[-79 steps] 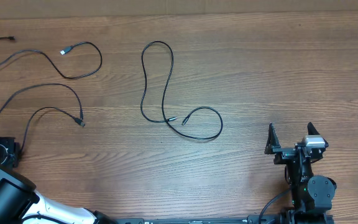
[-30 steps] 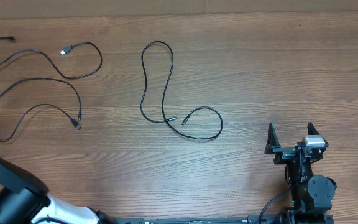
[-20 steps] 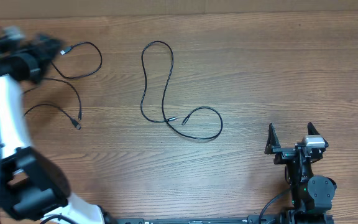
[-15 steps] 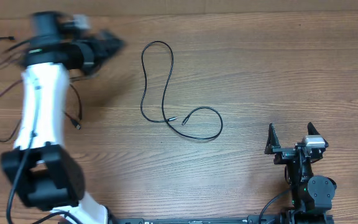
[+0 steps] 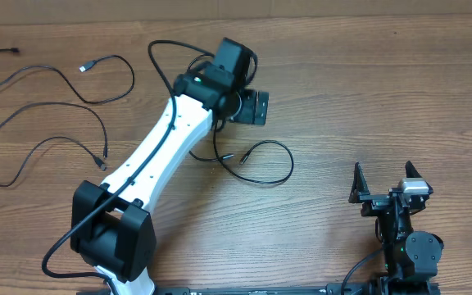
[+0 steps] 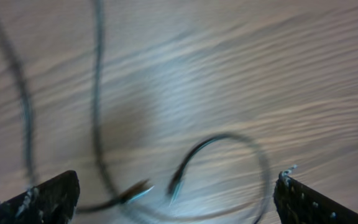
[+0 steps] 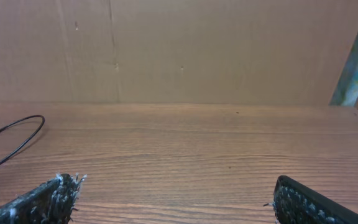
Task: Untangle cables
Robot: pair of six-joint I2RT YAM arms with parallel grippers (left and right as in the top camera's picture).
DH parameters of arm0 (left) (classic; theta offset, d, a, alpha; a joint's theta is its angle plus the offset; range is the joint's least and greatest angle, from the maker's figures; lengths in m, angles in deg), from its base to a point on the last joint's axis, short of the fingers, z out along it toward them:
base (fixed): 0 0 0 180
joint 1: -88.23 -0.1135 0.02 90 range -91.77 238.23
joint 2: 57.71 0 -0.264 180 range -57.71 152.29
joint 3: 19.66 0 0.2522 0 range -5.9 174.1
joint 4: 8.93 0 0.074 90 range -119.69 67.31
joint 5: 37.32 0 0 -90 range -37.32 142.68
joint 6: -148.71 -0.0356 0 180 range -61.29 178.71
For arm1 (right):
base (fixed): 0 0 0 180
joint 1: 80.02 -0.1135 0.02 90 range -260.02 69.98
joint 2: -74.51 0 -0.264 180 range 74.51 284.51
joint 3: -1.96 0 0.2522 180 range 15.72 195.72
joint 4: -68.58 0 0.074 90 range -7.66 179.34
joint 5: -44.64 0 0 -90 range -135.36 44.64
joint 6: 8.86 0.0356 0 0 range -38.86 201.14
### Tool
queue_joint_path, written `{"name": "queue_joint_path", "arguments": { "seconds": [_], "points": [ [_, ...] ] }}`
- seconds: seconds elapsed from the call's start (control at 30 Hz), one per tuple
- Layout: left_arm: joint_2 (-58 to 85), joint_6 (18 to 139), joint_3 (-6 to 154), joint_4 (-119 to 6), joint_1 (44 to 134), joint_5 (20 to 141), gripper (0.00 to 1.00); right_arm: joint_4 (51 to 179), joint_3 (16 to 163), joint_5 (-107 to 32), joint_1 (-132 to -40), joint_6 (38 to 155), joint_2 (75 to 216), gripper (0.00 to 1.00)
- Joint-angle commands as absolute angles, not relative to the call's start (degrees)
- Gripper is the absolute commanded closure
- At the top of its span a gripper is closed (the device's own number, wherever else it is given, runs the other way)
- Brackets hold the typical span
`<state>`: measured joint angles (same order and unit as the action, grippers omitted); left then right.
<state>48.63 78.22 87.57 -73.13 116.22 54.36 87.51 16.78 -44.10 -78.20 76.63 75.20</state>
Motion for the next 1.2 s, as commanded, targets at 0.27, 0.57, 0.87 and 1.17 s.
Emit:
{"name": "queue_joint_path", "arguments": {
  "seconds": [0.27,0.57,0.87,1.17],
  "points": [
    [52.4,93.2,87.9,-81.2,107.5,52.9,0.06,87.2,16.2,-44.0,-78.1,76.8,74.7,0.0],
    [58.6,90.9,87.9,-82.9,109.1,56.5,0.32,87.2,16.2,-44.0,-78.1,76.8,74.7,0.0],
    [66.8,91.8,87.9,-82.5,111.3,56.3,0.34,87.2,16.2,-44.0,-78.1,76.8,74.7,0.0],
    [67.6,92.2,87.7,-82.5,109.8,54.2,0.44,87.2,16.2,-44.0,-78.1,76.8,74.7,0.0]
  ]
}}
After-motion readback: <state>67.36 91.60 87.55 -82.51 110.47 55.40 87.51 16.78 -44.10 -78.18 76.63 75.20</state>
